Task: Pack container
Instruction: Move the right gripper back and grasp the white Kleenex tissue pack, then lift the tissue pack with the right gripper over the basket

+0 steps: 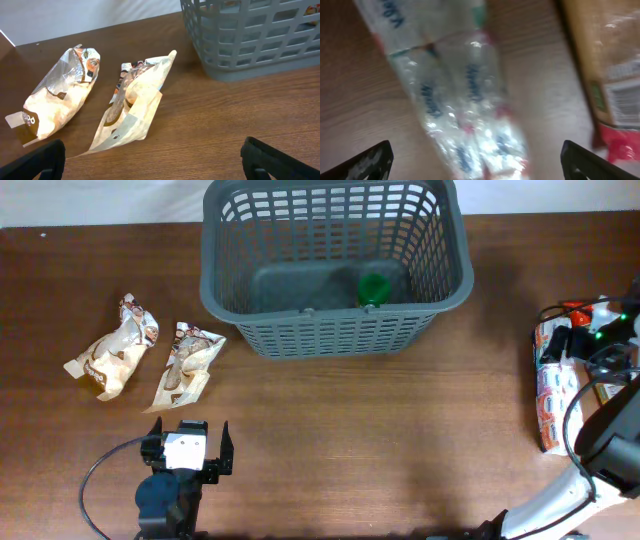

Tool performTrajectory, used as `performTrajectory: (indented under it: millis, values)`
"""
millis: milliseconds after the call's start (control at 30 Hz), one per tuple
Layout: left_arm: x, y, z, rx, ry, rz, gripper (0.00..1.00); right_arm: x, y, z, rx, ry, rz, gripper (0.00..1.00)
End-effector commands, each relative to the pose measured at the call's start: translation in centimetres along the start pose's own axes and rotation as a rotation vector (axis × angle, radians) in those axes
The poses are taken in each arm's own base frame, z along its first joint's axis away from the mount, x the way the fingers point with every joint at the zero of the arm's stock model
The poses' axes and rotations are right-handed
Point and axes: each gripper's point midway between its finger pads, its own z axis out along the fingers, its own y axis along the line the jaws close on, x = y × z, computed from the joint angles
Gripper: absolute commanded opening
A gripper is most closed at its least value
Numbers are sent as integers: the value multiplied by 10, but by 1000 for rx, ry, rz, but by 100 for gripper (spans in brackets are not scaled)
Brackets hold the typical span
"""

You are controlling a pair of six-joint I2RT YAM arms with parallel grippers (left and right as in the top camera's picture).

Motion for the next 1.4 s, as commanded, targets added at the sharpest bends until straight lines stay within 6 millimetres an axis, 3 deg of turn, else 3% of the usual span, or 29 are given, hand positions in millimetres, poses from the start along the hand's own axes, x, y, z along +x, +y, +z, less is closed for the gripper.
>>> performTrajectory:
  millis: [0, 300, 333, 367, 433, 467, 500, 633, 733, 900, 1033, 1200, 1367]
  values:
    - [1, -1, 1, 4, -3, 14, 99, 10, 14, 25, -41, 47, -44, 99]
    - [1, -1, 1, 4, -3, 14, 99, 28, 14, 64, -44, 72, -20, 97]
    - [1, -1, 1, 4, -3, 14, 99, 29, 15, 66, -44, 74, -12, 89]
    - [1, -1, 1, 4, -3, 14, 99, 32, 15, 70, -45, 79, -9, 74]
    - [1, -1, 1, 4, -3, 14, 99, 34, 15, 71, -44, 84, -4, 25]
    - [1, -1, 1, 4, -3, 14, 99, 34, 14, 71, -38, 86, 14, 11]
    - [1, -1, 1, 4, -3, 14, 99, 35, 12, 71, -29, 88, 31, 4]
    - [1, -1, 1, 4, -3, 14, 99, 36, 10, 70, -11, 93, 73, 4]
    - [1, -1, 1, 4, -3, 14, 99, 28, 10, 57, -11, 61, 83, 4]
    - [1, -1, 1, 4, -3, 14, 99, 1, 13, 2, -4, -66, 83, 4]
    - [1, -1, 1, 4, -3, 14, 99, -27, 26, -72, 1, -234, 44, 4]
    - [1, -1, 1, 4, -3, 14, 99, -53, 67, -179, -69, -488, -50, 4]
    - [1, -1, 1, 4, -3, 14, 99, -55, 129, -275, -193, -720, -203, 4]
